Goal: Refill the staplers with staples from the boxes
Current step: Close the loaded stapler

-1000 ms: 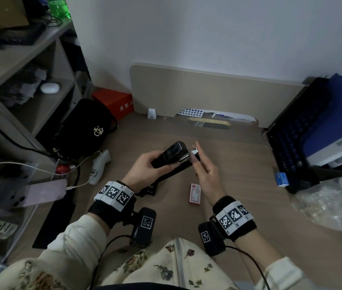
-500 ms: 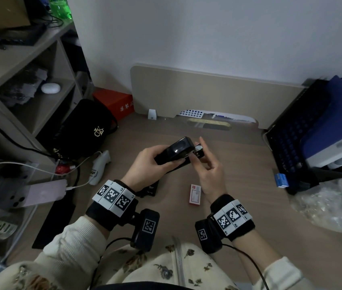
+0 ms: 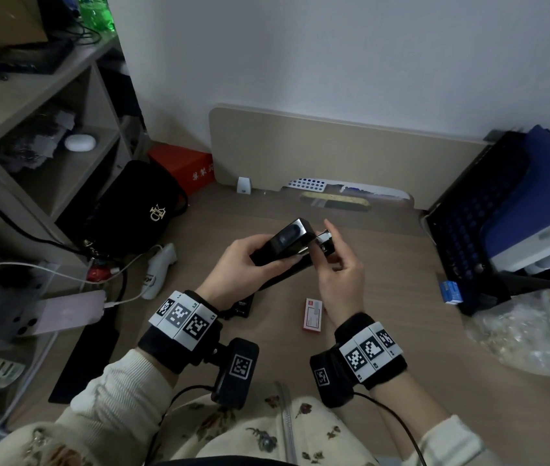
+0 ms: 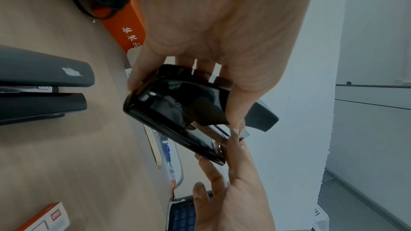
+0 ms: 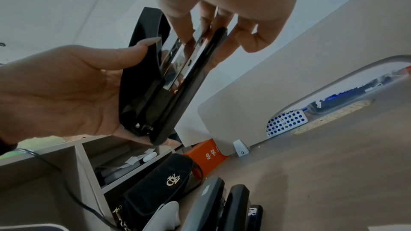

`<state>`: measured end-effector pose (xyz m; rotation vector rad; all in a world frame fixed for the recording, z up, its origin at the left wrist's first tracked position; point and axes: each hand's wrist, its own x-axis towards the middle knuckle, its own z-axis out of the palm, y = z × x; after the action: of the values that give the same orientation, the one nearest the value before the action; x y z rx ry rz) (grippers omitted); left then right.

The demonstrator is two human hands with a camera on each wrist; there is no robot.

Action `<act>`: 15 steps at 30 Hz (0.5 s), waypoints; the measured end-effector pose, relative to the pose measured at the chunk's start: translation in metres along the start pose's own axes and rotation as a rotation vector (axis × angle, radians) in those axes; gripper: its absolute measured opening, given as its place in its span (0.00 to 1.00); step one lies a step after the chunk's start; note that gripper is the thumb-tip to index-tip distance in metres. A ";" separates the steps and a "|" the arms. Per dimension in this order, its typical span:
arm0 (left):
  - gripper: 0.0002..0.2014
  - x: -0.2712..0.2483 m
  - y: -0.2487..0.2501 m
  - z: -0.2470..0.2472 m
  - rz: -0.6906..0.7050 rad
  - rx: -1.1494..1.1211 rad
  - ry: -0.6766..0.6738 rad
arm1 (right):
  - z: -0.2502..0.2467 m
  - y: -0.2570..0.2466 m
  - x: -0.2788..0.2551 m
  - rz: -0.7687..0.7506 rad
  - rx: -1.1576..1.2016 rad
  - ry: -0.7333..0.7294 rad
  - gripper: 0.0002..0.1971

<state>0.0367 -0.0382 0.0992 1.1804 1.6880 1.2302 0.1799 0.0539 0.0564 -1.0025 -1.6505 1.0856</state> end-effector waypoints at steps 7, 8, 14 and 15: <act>0.12 -0.002 0.001 0.004 -0.028 -0.005 -0.013 | 0.002 -0.001 0.004 -0.081 -0.058 0.132 0.21; 0.12 -0.001 0.001 0.004 -0.032 -0.004 -0.013 | 0.002 0.000 0.005 -0.112 -0.105 0.144 0.21; 0.11 -0.001 -0.001 0.007 -0.049 -0.003 -0.011 | 0.003 0.005 0.006 -0.168 -0.269 0.208 0.21; 0.11 -0.001 -0.001 0.007 -0.051 0.001 -0.010 | 0.003 0.006 0.006 -0.182 -0.285 0.208 0.21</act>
<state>0.0437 -0.0374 0.0964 1.1352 1.7005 1.1906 0.1761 0.0606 0.0515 -1.0817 -1.7154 0.6146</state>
